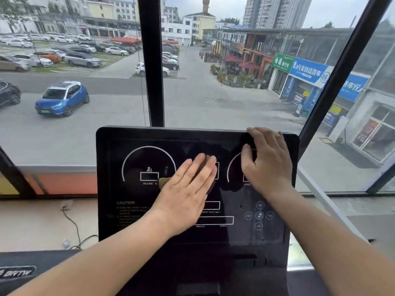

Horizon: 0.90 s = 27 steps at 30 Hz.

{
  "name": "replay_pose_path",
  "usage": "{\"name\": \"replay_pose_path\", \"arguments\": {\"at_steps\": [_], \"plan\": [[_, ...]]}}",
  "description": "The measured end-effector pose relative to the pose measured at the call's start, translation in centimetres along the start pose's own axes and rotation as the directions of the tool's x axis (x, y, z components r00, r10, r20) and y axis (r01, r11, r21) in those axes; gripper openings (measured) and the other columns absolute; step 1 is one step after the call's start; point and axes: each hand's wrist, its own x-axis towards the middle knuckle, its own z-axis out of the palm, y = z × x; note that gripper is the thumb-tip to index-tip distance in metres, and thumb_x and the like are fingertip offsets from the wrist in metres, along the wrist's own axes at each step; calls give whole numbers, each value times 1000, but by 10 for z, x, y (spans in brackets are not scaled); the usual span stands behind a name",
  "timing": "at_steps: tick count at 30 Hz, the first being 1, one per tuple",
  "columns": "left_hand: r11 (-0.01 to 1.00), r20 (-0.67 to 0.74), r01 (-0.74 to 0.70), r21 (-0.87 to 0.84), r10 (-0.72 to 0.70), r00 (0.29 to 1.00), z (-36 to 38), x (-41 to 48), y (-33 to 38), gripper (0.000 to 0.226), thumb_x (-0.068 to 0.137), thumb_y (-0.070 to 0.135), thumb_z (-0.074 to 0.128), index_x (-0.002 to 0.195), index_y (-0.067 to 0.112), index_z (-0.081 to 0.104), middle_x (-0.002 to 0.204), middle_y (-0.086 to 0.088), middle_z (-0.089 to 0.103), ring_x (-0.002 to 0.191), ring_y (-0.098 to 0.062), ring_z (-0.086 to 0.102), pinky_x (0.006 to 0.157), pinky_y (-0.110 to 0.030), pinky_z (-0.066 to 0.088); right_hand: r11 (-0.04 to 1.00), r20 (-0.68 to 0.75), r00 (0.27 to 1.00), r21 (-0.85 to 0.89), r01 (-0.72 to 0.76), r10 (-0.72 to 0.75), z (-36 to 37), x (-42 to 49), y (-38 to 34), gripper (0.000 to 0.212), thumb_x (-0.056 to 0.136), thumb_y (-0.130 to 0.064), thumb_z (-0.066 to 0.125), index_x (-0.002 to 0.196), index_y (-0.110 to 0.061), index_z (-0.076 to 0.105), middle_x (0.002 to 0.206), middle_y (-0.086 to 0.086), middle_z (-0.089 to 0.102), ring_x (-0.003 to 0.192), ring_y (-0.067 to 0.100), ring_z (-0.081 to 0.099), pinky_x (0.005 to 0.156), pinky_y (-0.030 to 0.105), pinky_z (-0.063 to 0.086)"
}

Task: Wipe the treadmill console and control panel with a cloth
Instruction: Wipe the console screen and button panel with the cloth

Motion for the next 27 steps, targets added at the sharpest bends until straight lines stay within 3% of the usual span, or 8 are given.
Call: {"name": "replay_pose_path", "arguments": {"at_steps": [4, 10, 12, 14, 18, 20, 24, 27], "plan": [[998, 2, -21, 55, 21, 1000, -9, 13, -24, 70, 109, 42, 26, 163, 6, 0, 171, -14, -10, 158, -28, -11, 129, -47, -1, 998, -35, 997, 14, 69, -68, 1, -2, 11, 44, 94, -24, 56, 136, -14, 62, 136, 4, 63, 133, 26, 51, 124, 46, 26], [950, -39, 308, -46, -309, 950, -28, 67, -53, 70, 107, 42, 15, 161, 4, -10, 169, -17, -17, 157, -29, -17, 128, -48, -5, 995, -55, 994, 24, 96, -95, 4, 0, 14, 43, 93, -23, 56, 134, -14, 64, 133, 4, 64, 131, 29, 53, 125, 49, 24], [973, -13, 228, -45, -229, 973, -11, 43, -15, 73, 108, 43, 19, 160, 1, -10, 169, -20, -17, 157, -33, -16, 128, -49, -5, 995, -67, 994, 30, 91, -89, 7, 1, 13, 41, 93, -21, 57, 133, -13, 64, 131, 5, 64, 130, 29, 53, 124, 49, 25], [997, 52, 50, -60, -47, 998, 4, 9, 18, 75, 109, 44, 26, 161, 1, -5, 169, -20, -15, 157, -34, -15, 128, -49, -6, 996, -84, 993, 31, 88, -85, 9, 2, 13, 39, 93, -19, 58, 131, -12, 64, 130, 5, 65, 128, 30, 54, 123, 50, 27], [953, 85, -300, -46, 303, 949, 5, 4, 3, 69, 110, 46, 23, 163, 6, 2, 171, -13, -10, 158, -27, -13, 129, -45, -2, 995, -131, 987, 28, 97, -92, 11, 1, 13, 38, 93, -17, 58, 129, -11, 66, 127, 6, 66, 124, 32, 56, 121, 50, 29], [970, 13, -242, -13, 242, 970, -8, 29, -25, 65, 111, 42, 21, 163, 8, 4, 172, -11, -5, 159, -25, -7, 129, -45, 3, 995, -125, 988, 30, 98, -94, 10, 1, 13, 38, 93, -18, 58, 129, -12, 65, 127, 6, 65, 125, 31, 56, 122, 49, 29], [982, -51, 152, -110, -159, 986, -15, 54, -17, 69, 109, 42, 24, 162, 5, -1, 171, -15, -10, 158, -28, -10, 129, -47, 3, 995, -77, 993, 37, 97, -94, 7, 2, 14, 40, 93, -20, 57, 132, -13, 64, 130, 5, 64, 127, 30, 53, 122, 49, 28], [995, 23, 4, -103, -1, 1000, -1, 33, 19, 73, 109, 46, 24, 161, 3, -2, 170, -17, -15, 157, -30, -15, 129, -49, 4, 993, -27, 993, 12, 119, -118, -1, 2, 17, 42, 94, -23, 56, 134, -14, 63, 132, 3, 64, 129, 27, 53, 121, 48, 30]]}}
